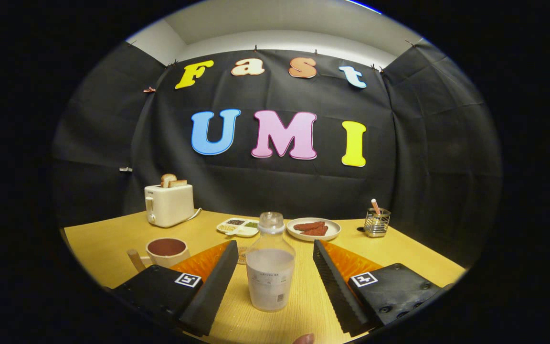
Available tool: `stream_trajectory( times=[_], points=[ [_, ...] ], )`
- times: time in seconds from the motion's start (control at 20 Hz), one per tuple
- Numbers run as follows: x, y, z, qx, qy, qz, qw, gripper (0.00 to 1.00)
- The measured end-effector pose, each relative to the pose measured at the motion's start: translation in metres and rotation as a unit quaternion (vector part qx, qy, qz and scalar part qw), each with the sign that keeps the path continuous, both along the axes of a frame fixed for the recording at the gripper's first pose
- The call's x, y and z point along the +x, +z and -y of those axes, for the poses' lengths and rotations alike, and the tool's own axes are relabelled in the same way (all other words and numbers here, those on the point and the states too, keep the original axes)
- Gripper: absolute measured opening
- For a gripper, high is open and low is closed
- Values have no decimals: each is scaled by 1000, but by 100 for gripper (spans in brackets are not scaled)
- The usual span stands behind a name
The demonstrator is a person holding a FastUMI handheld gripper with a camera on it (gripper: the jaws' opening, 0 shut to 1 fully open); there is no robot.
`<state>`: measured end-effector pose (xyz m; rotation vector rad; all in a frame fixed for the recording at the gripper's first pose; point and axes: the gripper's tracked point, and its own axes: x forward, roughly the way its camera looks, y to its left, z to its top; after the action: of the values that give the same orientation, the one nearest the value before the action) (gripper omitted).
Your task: Take the bottle from table, then pour the juice into the cup, finally place the bottle on the coaster
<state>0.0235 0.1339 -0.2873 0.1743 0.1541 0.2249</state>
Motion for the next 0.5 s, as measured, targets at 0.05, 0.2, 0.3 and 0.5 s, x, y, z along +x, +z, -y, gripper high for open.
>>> stream_trajectory(
  times=[0.05, 0.2, 0.3, 0.5],
  points=[
    [0, -10, -2, 4, -2, -7, 1000, 97],
    [3, -28, -8, 7, -5, -14, 1000, 97],
    [7, -36, -12, 6, -5, -16, 1000, 97],
    [19, -43, -15, 14, -14, -17, 1000, 97]
  ],
)
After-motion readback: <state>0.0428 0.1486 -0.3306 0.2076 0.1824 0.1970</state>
